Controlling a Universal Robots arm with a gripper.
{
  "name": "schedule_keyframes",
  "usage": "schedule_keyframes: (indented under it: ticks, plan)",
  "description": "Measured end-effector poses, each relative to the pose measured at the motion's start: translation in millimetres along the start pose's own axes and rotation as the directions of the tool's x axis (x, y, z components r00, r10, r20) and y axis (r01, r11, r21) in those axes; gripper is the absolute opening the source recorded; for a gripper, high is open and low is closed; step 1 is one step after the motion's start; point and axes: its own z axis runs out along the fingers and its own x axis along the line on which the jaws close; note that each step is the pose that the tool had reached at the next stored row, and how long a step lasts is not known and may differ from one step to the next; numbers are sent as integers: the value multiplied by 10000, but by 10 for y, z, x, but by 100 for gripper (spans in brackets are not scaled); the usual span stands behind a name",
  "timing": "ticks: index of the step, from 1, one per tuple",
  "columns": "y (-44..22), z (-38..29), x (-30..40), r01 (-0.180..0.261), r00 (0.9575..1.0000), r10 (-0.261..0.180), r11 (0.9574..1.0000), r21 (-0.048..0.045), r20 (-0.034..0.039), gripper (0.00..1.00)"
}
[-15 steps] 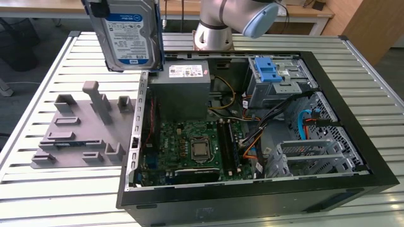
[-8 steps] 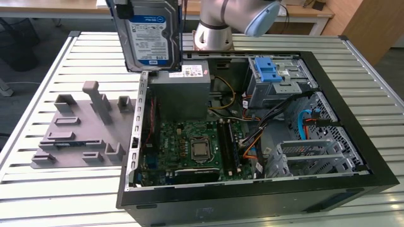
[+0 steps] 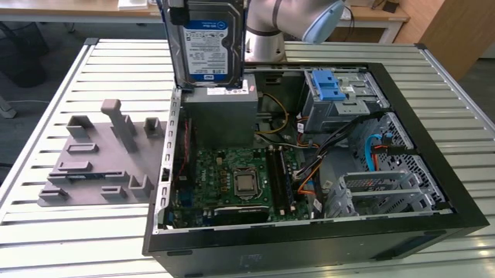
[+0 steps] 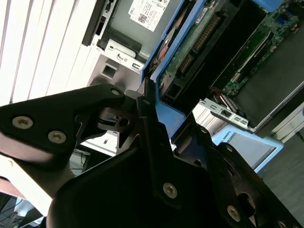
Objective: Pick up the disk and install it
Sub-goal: 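Pick up the disk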
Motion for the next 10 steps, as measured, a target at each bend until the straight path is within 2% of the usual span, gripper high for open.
schedule_keyframes:
  ticks: [3,10]
  plan:
    - [-11,2,23,-2,10000,2,10000,0,0,36]
    - [-27,15,156,-1,10000,1,10000,0,-18,36]
